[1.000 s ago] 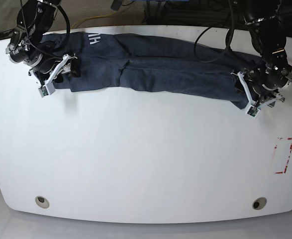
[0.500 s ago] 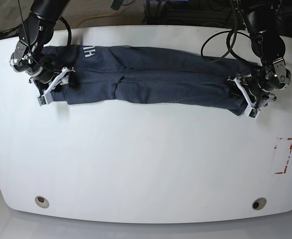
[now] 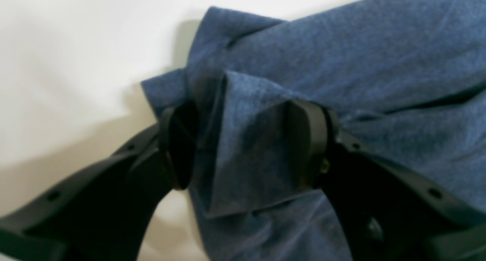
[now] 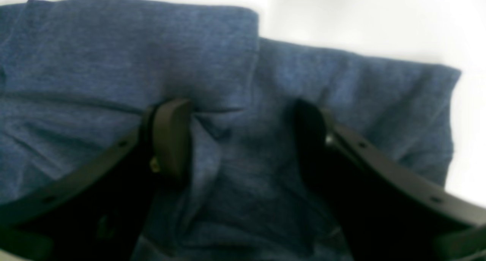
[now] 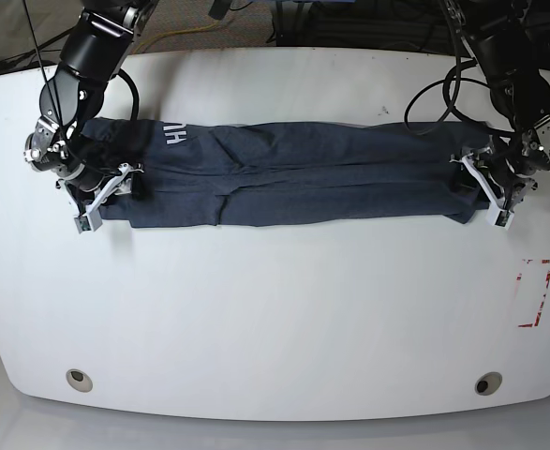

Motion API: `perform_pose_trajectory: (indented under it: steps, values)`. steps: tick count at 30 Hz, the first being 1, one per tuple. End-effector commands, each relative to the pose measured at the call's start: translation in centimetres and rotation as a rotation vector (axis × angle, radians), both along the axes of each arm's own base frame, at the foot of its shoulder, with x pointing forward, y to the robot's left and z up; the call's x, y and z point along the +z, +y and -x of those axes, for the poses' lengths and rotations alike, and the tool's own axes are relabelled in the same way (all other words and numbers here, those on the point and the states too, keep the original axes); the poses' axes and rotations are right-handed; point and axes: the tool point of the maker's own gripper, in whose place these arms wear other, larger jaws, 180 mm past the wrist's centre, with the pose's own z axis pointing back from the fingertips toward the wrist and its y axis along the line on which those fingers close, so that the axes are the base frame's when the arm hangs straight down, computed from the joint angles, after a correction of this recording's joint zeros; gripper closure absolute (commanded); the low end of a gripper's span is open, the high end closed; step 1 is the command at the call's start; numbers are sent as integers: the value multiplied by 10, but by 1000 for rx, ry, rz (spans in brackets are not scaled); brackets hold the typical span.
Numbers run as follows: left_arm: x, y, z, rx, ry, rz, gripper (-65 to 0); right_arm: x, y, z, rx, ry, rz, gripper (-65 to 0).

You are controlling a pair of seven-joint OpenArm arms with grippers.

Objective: Fold the T-shirt properly
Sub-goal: 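Regrasp the folded strip ends with both grippers and straighten it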

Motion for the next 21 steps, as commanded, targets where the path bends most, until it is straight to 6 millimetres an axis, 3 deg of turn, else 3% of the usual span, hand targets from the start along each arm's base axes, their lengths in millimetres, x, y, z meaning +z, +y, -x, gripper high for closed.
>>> perform_pose_trajectory:
  steps: [1,4,12,21]
  values:
    - [2,28,14,39,76,-110,-344,7,-12,-4,-10,-2,43,-385]
    - [27,36,6,58,10,-150,-350,7,-12,-4,-10,-3,41,-385]
    - [63,37,5,122,-67,-106,-435,2,0,-2,-6,2,17,-385]
    - [72,27,9,136,-100,41,-478,1,1,-2,-5,4,14,-385]
